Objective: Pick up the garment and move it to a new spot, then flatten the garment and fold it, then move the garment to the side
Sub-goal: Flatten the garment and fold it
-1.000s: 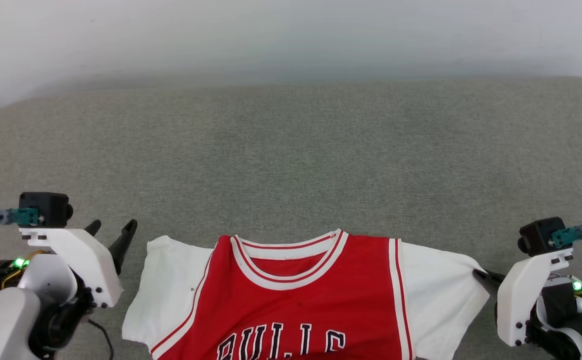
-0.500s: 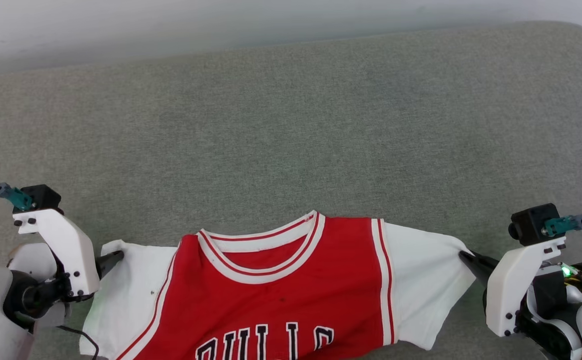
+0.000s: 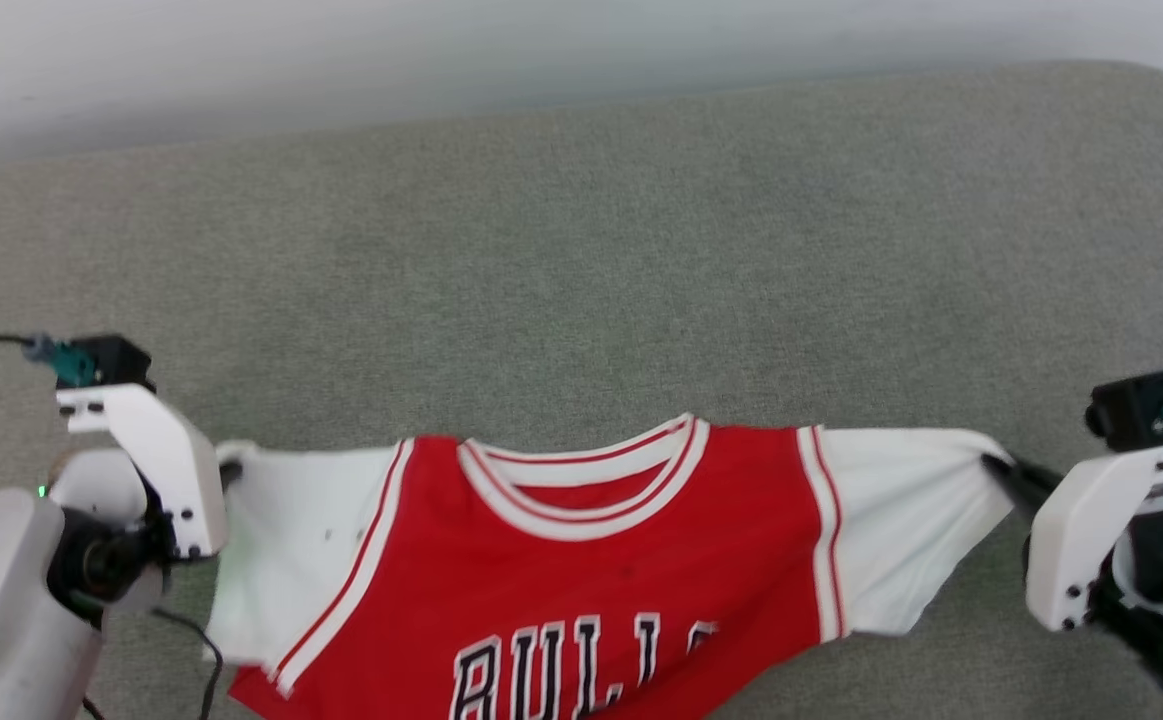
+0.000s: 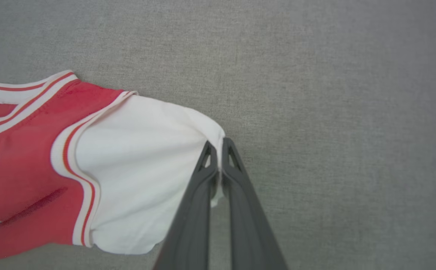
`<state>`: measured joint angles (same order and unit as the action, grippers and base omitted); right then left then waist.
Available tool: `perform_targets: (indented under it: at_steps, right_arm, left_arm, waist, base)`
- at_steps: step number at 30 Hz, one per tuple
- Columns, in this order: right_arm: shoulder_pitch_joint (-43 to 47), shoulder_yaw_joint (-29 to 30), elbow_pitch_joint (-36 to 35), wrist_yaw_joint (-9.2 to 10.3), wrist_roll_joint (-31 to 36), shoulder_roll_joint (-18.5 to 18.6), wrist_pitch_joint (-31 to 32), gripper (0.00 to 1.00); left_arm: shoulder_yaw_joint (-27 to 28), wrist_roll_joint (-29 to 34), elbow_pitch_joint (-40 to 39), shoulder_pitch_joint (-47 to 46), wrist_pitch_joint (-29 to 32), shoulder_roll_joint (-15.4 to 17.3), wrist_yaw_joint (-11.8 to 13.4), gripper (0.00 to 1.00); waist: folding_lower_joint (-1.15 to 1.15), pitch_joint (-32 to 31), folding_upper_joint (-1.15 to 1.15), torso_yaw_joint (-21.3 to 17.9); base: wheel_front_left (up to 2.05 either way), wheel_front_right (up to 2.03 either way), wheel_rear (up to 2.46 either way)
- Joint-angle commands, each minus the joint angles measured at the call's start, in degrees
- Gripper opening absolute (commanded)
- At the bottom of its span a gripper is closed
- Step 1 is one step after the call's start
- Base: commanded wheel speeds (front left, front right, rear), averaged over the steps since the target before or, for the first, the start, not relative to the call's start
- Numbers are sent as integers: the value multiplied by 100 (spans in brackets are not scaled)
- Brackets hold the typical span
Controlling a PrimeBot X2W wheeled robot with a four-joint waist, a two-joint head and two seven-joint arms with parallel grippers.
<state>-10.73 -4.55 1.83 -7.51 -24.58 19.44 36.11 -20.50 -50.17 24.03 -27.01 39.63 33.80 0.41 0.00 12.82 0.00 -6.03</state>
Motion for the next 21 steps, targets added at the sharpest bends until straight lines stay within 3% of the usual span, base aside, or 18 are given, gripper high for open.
perform_targets:
  at_steps: [1,9,15,21]
  right_arm:
    - [-133,49,-33,5,72,92,-22,0]
    - [-1066,357,79,5,351,538,-138,0]
    - [-2050,348,409,7,400,800,-339,0]
    - [-3535,156,851,7,381,963,-689,0]
  left_arm:
    - [-2,52,-54,-145,-67,19,-31,0]
    - [-46,879,-403,-1163,-758,328,7,0]
    - [-155,1455,-250,-2129,-1401,183,9,0]
    - [-131,2001,162,-3332,-2063,41,227,0]
  waist:
    - [0,-96,0,71]
    - [0,-563,0,255]
    - [0,-724,0,322]
    - [0,-268,0,245]
  base:
    - [0,0,0]
    - [0,0,0]
    - [0,0,0]
    - [0,0,0]
